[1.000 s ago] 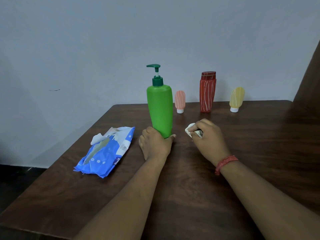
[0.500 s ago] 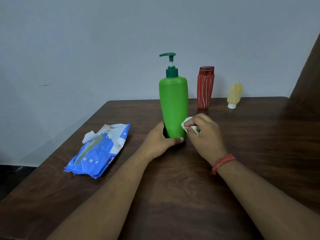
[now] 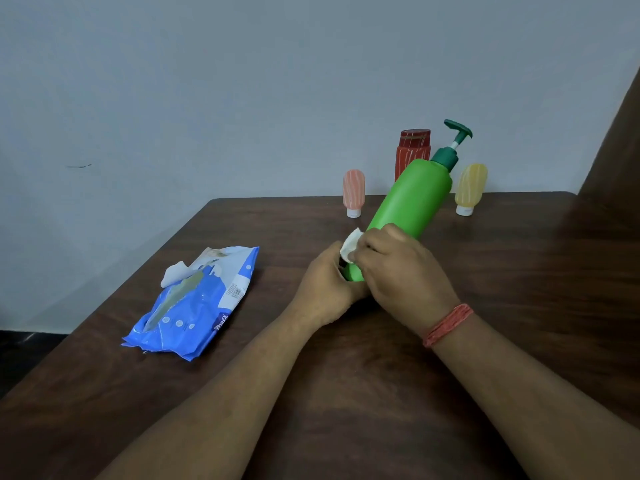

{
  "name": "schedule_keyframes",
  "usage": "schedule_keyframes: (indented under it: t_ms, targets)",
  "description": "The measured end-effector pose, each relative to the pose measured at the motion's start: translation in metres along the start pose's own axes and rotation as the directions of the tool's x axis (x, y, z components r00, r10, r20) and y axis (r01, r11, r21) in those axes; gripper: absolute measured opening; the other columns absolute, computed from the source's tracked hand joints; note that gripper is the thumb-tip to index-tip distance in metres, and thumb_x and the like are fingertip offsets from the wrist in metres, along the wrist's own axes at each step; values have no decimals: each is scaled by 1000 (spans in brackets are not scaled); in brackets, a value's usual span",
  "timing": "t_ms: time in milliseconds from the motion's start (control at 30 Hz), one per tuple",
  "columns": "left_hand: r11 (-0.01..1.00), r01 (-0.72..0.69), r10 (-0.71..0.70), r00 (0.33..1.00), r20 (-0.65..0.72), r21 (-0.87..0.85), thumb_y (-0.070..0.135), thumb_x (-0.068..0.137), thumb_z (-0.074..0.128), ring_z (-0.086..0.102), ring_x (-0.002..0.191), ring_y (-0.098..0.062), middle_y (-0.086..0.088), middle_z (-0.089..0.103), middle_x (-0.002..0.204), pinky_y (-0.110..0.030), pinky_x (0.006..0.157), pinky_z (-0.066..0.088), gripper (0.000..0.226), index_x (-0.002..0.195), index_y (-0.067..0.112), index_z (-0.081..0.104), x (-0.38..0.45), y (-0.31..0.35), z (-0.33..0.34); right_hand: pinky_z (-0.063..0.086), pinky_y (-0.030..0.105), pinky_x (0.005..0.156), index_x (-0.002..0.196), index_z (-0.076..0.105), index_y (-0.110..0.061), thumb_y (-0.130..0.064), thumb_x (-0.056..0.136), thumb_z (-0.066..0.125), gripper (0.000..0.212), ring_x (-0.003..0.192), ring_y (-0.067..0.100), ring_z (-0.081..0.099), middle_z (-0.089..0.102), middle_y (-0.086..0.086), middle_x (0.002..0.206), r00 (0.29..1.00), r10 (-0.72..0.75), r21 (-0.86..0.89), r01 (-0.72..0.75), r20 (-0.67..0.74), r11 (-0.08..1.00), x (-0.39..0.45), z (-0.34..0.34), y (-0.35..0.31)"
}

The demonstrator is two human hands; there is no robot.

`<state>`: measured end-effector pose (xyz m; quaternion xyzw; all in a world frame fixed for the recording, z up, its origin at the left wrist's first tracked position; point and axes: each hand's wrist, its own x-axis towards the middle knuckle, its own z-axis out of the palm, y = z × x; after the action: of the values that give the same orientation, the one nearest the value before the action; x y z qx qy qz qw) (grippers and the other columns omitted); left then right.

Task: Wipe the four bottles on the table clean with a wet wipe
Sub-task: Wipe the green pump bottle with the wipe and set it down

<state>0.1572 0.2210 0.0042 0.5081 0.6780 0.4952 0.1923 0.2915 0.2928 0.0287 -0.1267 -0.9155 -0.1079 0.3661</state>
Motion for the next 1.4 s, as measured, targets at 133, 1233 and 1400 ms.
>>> schedule_keyframes:
  t_ms: [133, 1233, 1400]
  targets:
    - [999, 17, -16, 1000, -16, 51, 31, 67, 92, 59, 70, -10, 3, 66, 85, -28, 60, 49, 45, 92, 20, 56, -1, 4, 1, 51, 38, 64, 101, 72, -9, 3, 76, 69, 28, 84, 29, 53, 60, 8, 94, 979, 177, -24, -180, -105, 983, 6, -9, 17]
    - [728, 103, -90, 994, 55, -677, 19, 63, 86, 69, 96, -21, -4, 73, 96, -37, 88, 56, 42, 92, 14, 57, 1, -8, -6, 49, 20, 75, 88, 73, -12, -2, 85, 73, 10, 87, 6, 63, 65, -3, 91, 936, 343, 556, -242, -83, 795, -13, -5, 26]
    - [752, 109, -89, 994, 64, -650, 27, 57, 89, 68, 99, -22, -3, 73, 97, -41, 95, 54, 50, 96, 14, 59, 0, -9, -6, 48, 17, 77, 89, 73, -9, -1, 85, 73, 9, 87, 7, 61, 65, -2, 92, 919, 351, 539, -208, -176, 816, -7, -4, 26]
